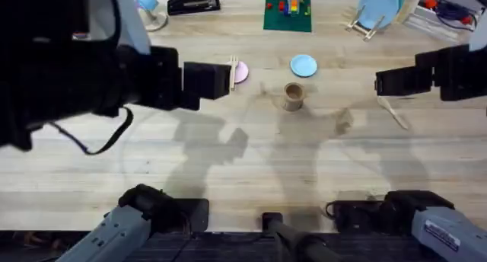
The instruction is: Pick up a utensil and set it on the pink plate, then put the other utensil in the container.
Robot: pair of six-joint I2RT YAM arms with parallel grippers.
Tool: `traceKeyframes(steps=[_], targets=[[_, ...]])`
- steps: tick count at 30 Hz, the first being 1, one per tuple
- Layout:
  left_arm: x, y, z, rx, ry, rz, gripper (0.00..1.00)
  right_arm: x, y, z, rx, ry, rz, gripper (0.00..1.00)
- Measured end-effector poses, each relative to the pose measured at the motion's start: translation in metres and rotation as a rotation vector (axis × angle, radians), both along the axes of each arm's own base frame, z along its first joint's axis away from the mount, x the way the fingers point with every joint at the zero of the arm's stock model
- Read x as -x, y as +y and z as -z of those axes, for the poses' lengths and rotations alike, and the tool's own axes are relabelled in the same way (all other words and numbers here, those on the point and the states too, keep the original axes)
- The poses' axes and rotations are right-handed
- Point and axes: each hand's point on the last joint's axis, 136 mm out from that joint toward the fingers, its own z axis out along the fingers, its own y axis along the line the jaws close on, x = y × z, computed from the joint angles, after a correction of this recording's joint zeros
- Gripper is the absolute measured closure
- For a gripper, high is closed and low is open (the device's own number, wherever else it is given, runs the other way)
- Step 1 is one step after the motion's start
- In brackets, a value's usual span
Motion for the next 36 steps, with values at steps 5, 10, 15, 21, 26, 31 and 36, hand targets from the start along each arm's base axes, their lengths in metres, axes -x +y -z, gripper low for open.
traceKeyframes(steps=[5, 10, 15, 21, 26, 31, 36], targets=[[0.002, 0.001, 0.0, -0.004, -0.011, 0.009, 0.01, 0.0, 0.0, 0.0, 0.0, -0.001, 0.0, 0.008], [0.001, 0.0, 0.001, -0.009, -0.007, 0.012, 0.008, 0.0, 0.0, 0.0, 0.0, -0.001, 0.0, 0.008], [0.004, 0.002, 0.005, -0.017, 0.01, 0.014, 0.008, 0.0, 0.0, 0.0, 0.012, -0.002, -0.02, 0.007], [0.013, 0.005, 0.013, -0.034, 0.055, 0.014, 0.008, 0.006, -0.001, 0.003, 0.101, 0.017, -0.177, 0.007], [0.015, 0.006, 0.014, -0.037, 0.064, 0.014, 0.008, 0.012, -0.018, 0.006, 0.17, 0.042, -0.232, 0.007], [0.015, 0.006, 0.014, -0.037, 0.064, 0.014, 0.006, 0.013, -0.051, 0.01, 0.18, 0.069, -0.153, 0.007], [0.015, 0.006, 0.014, -0.038, 0.064, 0.014, 0.007, 0.004, -0.065, 0.019, 0.152, 0.083, -0.179, 0.007]])
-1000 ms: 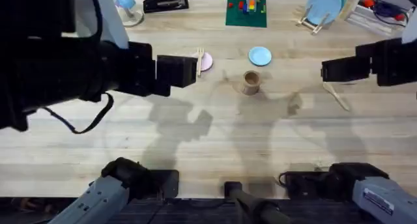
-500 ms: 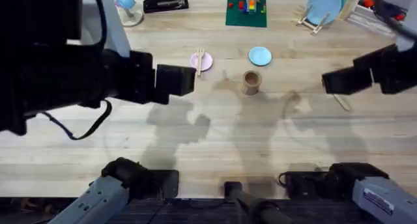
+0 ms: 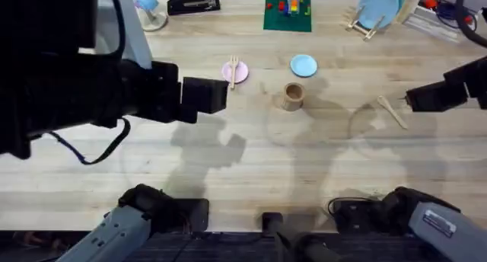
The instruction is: Pick up a utensil and set it on the pink plate, then put the other utensil in the container.
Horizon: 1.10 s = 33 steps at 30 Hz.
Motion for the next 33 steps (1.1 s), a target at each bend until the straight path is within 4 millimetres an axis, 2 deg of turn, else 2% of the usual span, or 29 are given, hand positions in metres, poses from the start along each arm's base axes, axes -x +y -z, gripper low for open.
traceKeyframes(steps=[10, 13, 15, 19, 26, 33], targets=[[0.0, 0.0, 0.0, 0.0, 0.0, 0.0, 0.007, -0.017, -0.009, 0.049, -0.081, 0.192, -0.062, 0.064], [0.0, 0.0, 0.0, 0.0, 0.001, 0.0, 0.007, -0.022, -0.011, 0.06, -0.094, 0.225, -0.068, 0.052], [0.0, 0.0, 0.0, 0.0, 0.0, 0.0, 0.007, -0.026, -0.013, 0.067, -0.099, 0.241, -0.071, 0.011], [0.0, 0.0, 0.0, 0.0, 0.0, 0.0, 0.007, -0.028, -0.017, 0.078, -0.1, 0.279, -0.061, 0.008], [0.0, 0.0, 0.0, 0.0, 0.0, 0.0, 0.007, -0.036, -0.027, 0.086, -0.064, 0.267, -0.018, 0.008], [0.0, 0.0, 0.0, 0.0, 0.0, 0.0, 0.007, -0.034, -0.032, 0.127, -0.036, 0.258, 0.01, 0.006]])
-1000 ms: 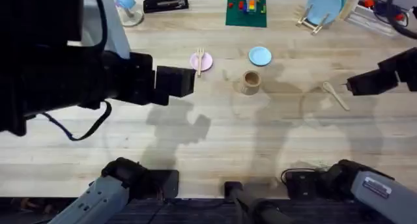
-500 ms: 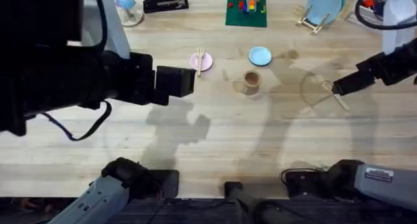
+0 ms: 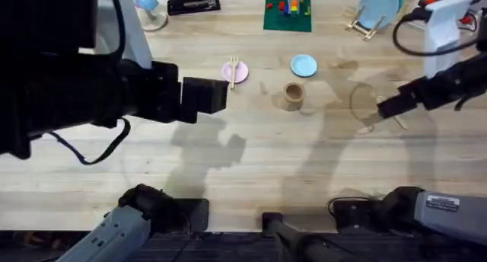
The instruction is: Pick up a utensil and set it on the pink plate, then put the other utensil in the container.
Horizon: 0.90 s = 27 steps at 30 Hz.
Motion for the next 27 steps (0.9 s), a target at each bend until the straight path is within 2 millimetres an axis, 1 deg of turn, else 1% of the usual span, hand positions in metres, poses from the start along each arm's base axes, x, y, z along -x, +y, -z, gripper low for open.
traceKeyframes(steps=[3, 6, 9, 16, 27], targets=[[0.0, 0.0, 0.0, 0.0, 0.0, 0.0, 0.007, -0.005, -0.003, 0.01, 0.017, -0.031, 0.001, 0.008], [0.0, 0.0, 0.0, 0.0, 0.0, 0.0, 0.007, -0.013, -0.008, 0.015, 0.036, -0.069, 0.005, 0.007], [0.0, 0.0, 0.0, 0.0, 0.0, 0.0, 0.007, -0.013, -0.01, 0.021, 0.035, -0.055, -0.005, 0.007], [0.0, 0.0, 0.0, 0.0, 0.0, 0.0, 0.007, -0.012, -0.01, 0.045, 0.014, 0.008, -0.025, 0.008], [-0.003, -0.001, -0.002, 0.006, -0.015, 0.0, 0.007, -0.018, -0.011, 0.049, -0.005, 0.021, -0.015, 0.009]])
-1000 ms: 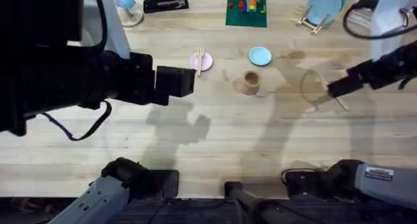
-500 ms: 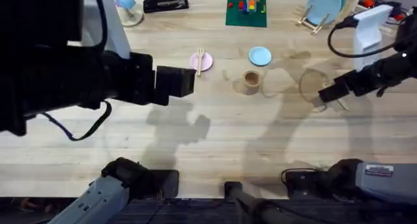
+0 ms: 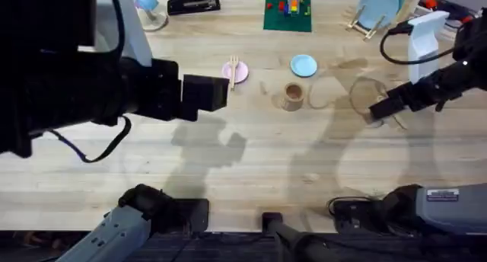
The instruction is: Pick up a utensil and set it on the pink plate, then put the other utensil in the container.
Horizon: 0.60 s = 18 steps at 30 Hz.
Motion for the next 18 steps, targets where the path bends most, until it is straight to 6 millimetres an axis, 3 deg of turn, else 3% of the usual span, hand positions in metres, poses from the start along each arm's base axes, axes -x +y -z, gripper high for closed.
traceKeyframes(steps=[4, 6, 9, 13, 18], targets=[[0.0, 0.0, 0.0, 0.001, -0.002, 0.0, 0.008, 0.0, 0.0, 0.0, -0.001, 0.002, 0.002, 0.018], [0.0, 0.0, 0.0, 0.001, -0.002, 0.0, 0.007, -0.002, -0.001, 0.0, 0.001, -0.002, 0.007, 0.09], [-0.001, 0.0, -0.001, 0.002, -0.006, 0.0, 0.007, -0.006, -0.002, 0.0, -0.001, -0.019, 0.012, 0.387], [-0.004, -0.002, -0.004, 0.009, -0.023, 0.0, 0.007, -0.016, -0.005, -0.002, 0.007, -0.05, 0.016, 0.931], [-0.004, -0.002, -0.004, 0.009, -0.023, 0.0, 0.007, -0.017, -0.005, -0.002, 0.008, -0.052, 0.015, 0.964]])
